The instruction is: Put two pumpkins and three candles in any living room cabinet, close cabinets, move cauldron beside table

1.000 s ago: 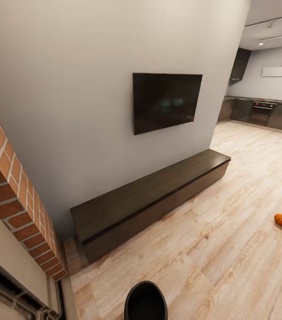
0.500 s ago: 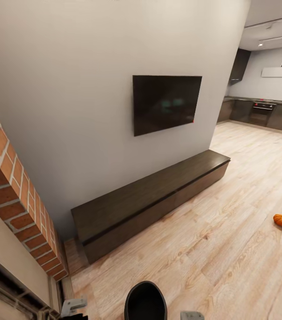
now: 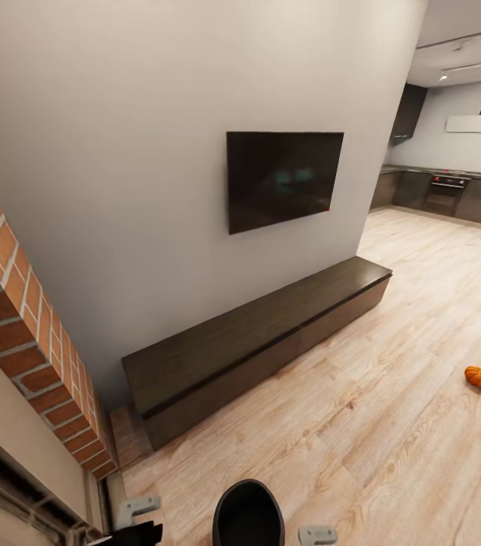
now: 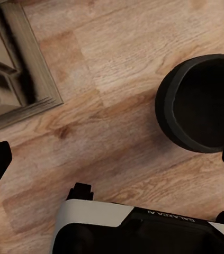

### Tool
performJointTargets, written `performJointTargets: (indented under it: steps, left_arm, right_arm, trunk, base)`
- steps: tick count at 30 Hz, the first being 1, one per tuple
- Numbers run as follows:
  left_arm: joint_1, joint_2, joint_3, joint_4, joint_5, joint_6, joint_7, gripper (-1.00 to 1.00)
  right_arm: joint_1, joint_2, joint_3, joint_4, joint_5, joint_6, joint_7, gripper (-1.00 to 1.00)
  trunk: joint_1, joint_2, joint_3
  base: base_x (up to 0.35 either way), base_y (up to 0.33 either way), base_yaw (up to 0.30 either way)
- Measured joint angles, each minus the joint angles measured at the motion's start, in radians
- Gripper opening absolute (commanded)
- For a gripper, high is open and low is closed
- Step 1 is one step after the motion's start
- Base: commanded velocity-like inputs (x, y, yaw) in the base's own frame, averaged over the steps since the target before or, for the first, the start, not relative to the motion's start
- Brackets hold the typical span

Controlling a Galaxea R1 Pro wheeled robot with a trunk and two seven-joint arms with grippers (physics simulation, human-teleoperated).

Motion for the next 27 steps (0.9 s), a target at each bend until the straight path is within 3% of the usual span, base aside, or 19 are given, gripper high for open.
performJointTargets:
  steps: [5,12,15,20,27]
  left_arm:
    - [-0.001,-0.009,-0.003,0.042,-0.007,-0.063,0.000,1.00]
    - [-0.009,-0.012,-0.007,0.040,-0.008,-0.078,0.000,1.00]
    - [-0.062,-0.011,-0.009,0.027,-0.006,-0.070,-0.001,1.00]
    - [-0.098,-0.015,-0.009,0.111,-0.006,-0.093,0.000,1.00]
    - [-0.104,-0.024,-0.009,0.166,-0.005,-0.166,0.000,1.00]
  right_arm:
    - [-0.001,0.001,0.009,0.000,0.000,-0.009,0.001,1.00]
    - [-0.022,0.013,0.055,-0.002,-0.001,-0.075,-0.002,1.00]
    - [-0.074,0.018,0.058,0.008,-0.003,-0.074,-0.002,1.00]
    - [-0.097,0.019,0.059,0.049,-0.005,-0.077,-0.002,1.00]
    - [-0.100,0.020,0.059,0.067,-0.006,-0.084,-0.003,1.00]
  trunk:
    - [-0.019,0.035,0.016]
    - [-0.046,0.084,0.038]
    - [-0.058,0.105,0.047]
    - [-0.077,0.140,0.063]
    - [-0.104,0.190,0.085]
  base:
    - [0.000,0.000,0.000]
    - [0.000,0.000,0.000]
    - [0.000,0.000,0.000]
    - [0.000,0.000,0.000]
    - [0.000,0.000,0.000]
